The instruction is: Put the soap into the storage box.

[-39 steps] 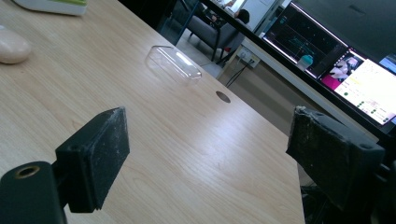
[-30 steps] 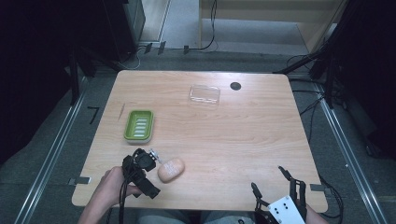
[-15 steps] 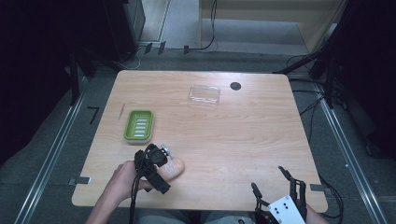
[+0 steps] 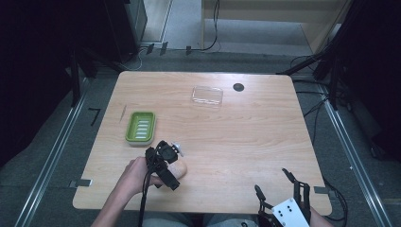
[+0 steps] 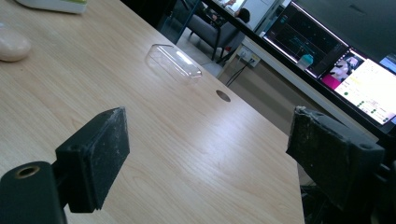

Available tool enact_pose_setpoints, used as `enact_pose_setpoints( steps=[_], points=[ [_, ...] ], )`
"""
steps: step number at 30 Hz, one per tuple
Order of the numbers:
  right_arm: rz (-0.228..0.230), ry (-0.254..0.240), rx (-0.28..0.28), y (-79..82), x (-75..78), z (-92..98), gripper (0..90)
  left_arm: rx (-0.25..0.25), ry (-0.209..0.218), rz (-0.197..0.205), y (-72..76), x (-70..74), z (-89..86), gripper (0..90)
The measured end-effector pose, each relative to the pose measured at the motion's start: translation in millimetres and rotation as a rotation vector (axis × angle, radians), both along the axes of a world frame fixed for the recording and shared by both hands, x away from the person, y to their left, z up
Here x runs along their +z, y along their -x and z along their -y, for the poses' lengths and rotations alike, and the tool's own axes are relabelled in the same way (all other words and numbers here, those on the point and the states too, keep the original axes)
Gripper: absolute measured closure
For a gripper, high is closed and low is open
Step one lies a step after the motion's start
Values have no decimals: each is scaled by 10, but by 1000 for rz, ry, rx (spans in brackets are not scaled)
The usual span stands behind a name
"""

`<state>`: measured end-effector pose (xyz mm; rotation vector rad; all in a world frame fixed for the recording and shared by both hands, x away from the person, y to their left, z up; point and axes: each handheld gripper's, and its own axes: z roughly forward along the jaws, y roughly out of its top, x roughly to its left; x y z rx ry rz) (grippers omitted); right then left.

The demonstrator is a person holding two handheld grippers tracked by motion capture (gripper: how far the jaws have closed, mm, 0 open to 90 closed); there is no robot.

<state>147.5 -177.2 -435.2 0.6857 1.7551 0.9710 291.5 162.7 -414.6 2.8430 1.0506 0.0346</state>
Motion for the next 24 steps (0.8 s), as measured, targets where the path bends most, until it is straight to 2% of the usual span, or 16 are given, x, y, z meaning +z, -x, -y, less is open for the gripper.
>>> enact_pose_setpoints(
  steps=[10, 19, 22, 24],
  points=[
    [0, -1, 0, -2, -2, 4, 132, 6, -21, -13, -131, -171, 55, 0],
    [0, -1, 0, 1, -3, 5, 132, 12, -44, -9, -161, -314, 79, 0],
    [-1, 0, 1, 1, -3, 5, 133, 9, -48, 13, -169, -331, 82, 50],
    [0, 0, 1, 1, -4, 5, 132, 6, -47, 11, -170, -331, 80, 88]
  ],
)
